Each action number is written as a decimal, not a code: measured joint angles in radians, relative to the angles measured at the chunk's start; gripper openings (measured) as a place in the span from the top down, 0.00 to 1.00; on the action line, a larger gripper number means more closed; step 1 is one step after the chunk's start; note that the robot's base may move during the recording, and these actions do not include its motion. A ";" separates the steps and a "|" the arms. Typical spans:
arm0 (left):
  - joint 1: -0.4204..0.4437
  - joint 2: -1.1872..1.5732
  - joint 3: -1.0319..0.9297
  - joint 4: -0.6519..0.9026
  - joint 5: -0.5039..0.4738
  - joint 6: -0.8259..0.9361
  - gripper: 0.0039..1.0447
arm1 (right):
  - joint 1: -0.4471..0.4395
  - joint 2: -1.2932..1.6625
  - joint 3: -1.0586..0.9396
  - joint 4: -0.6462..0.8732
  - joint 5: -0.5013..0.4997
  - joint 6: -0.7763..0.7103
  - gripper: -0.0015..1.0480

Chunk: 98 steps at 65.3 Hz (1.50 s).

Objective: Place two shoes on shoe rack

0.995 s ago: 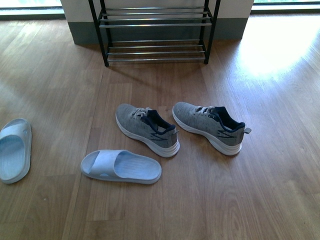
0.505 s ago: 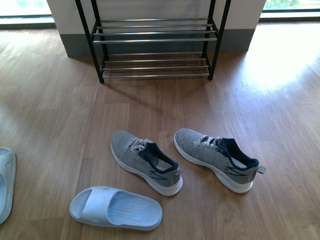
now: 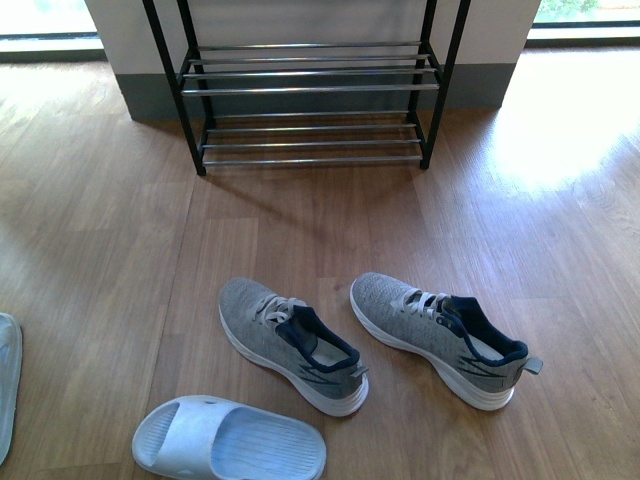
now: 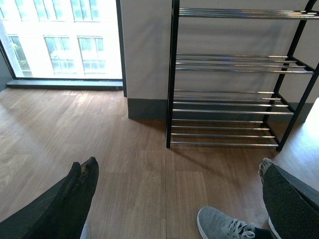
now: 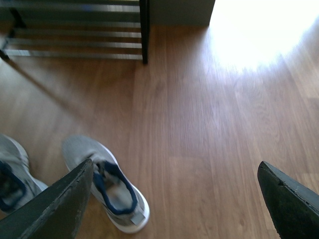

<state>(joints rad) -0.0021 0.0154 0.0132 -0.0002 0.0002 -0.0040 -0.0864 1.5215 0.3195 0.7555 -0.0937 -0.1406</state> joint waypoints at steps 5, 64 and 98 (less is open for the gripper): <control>0.000 0.000 0.000 0.000 0.000 0.000 0.09 | -0.003 0.244 0.085 0.047 0.037 -0.097 0.09; 0.000 0.000 0.000 0.000 0.000 0.000 0.09 | 0.052 1.255 0.985 -0.274 0.151 -0.410 0.09; 0.000 0.000 0.000 0.000 0.000 0.000 0.09 | 0.070 0.990 0.756 -0.326 -0.025 -0.373 0.09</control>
<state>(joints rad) -0.0021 0.0154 0.0135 -0.0002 0.0002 -0.0040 -0.0166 2.5114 1.0752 0.4294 -0.1184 -0.5133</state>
